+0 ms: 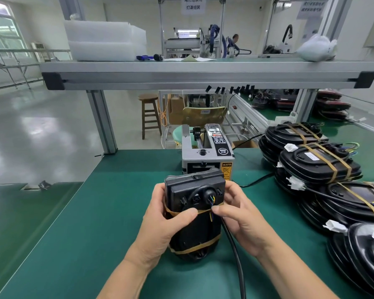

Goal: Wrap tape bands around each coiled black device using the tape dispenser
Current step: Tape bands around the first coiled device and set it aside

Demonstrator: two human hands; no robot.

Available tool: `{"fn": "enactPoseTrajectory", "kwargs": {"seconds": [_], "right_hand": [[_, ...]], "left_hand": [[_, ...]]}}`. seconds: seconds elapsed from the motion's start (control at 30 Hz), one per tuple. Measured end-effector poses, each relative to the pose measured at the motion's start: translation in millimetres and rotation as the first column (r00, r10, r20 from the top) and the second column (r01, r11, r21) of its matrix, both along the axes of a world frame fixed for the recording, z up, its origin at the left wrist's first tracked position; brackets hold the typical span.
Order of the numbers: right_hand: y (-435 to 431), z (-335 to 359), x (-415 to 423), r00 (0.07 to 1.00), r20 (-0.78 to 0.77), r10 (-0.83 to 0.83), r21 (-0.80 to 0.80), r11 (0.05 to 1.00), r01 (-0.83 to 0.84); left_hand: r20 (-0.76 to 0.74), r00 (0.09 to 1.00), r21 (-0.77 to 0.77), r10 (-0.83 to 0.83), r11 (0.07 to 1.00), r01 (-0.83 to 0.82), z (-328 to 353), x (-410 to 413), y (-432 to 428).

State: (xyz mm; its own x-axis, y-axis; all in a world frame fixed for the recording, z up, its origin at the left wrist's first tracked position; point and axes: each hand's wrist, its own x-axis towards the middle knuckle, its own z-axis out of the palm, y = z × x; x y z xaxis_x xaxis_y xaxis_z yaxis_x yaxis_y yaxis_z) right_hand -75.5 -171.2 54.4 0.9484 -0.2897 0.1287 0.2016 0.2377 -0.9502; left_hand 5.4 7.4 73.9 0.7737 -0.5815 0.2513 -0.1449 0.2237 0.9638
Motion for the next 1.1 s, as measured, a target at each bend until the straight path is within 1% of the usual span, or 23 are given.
{"fn": "enactPoseTrajectory", "kwargs": {"seconds": [0.17, 0.33, 0.4, 0.43, 0.5, 0.53, 0.57, 0.6, 0.63, 0.67, 0.7, 0.77, 0.87, 0.97, 1.1], "right_hand": [[2.4, -3.6, -3.6, 1.000, 0.026, 0.012, 0.006, 1.000, -0.012], [-1.2, -4.0, -7.2, 0.998, 0.022, 0.059, 0.000, 0.998, -0.059], [-5.3, -3.8, -9.2, 0.994, 0.027, 0.109, 0.010, 0.994, -0.110], [-7.2, -2.8, -9.8, 0.989, 0.042, 0.145, 0.035, 0.989, -0.146], [-12.4, 1.8, -7.5, 0.981, 0.080, 0.176, 0.151, 0.971, -0.186], [-14.9, 4.9, -4.0, 0.986, 0.081, 0.146, 0.217, 0.963, -0.161], [-17.1, 7.5, 1.3, 0.996, 0.052, 0.076, 0.262, 0.961, -0.087], [-18.7, 8.9, 8.5, 0.999, -0.021, -0.028, 0.265, 0.964, 0.033], [-18.9, 9.7, 16.3, 0.983, -0.122, -0.138, 0.219, 0.962, 0.163], [-17.9, 10.3, 24.1, 0.952, -0.209, -0.223, 0.154, 0.954, 0.258], [-16.1, 10.6, 32.0, 0.922, -0.269, -0.278, 0.110, 0.943, 0.316], [-10.9, 13.3, 45.9, 0.880, -0.339, -0.334, 0.106, 0.915, 0.388], [-6.2, 19.8, 60.5, 0.831, -0.396, -0.390, 0.151, 0.865, 0.478], [-3.1, 24.3, 68.9, 0.818, -0.406, -0.408, 0.219, 0.825, 0.521], [-2.6, 29.3, 72.4, 0.808, -0.406, -0.426, 0.240, 0.804, 0.544]], "left_hand": [[-0.001, 0.997, -0.038, 0.073, 0.997, -0.073, 11.7, 0.0, -4.8], [0.005, 1.000, -0.004, 0.005, 1.000, -0.005, 16.1, -2.0, -0.8], [0.027, 1.000, 0.008, -0.004, 1.000, 0.004, 16.1, -5.2, 2.4], [0.039, 0.999, 0.014, -0.004, 1.000, 0.003, 16.3, -6.8, 4.4], [0.049, 0.999, 0.012, 0.003, 1.000, -0.004, 17.4, -8.0, 9.2], [0.047, 0.999, 0.005, 0.005, 1.000, -0.006, 18.2, -7.5, 11.8], [0.040, 0.999, -0.004, 0.002, 1.000, -0.002, 19.4, -6.8, 14.0], [0.033, 0.999, -0.009, -0.005, 1.000, 0.006, 20.8, -6.3, 15.9], [0.033, 0.999, -0.007, -0.017, 1.000, 0.017, 22.2, -6.3, 17.1], [0.041, 0.999, 0.003, -0.031, 1.000, 0.031, 23.6, -6.6, 17.9], [0.053, 0.998, 0.018, -0.045, 0.999, 0.044, 25.1, -7.2, 18.0], [0.078, 0.995, 0.044, -0.065, 0.997, 0.062, 28.1, -8.2, 18.2], [0.084, 0.994, 0.052, -0.069, 0.997, 0.065, 31.0, -7.3, 20.1], [0.056, 0.996, 0.039, -0.062, 0.997, 0.060, 32.3, -4.8, 23.7], [0.045, 0.996, 0.039, -0.072, 0.997, 0.071, 33.0, -3.4, 25.1]]}}
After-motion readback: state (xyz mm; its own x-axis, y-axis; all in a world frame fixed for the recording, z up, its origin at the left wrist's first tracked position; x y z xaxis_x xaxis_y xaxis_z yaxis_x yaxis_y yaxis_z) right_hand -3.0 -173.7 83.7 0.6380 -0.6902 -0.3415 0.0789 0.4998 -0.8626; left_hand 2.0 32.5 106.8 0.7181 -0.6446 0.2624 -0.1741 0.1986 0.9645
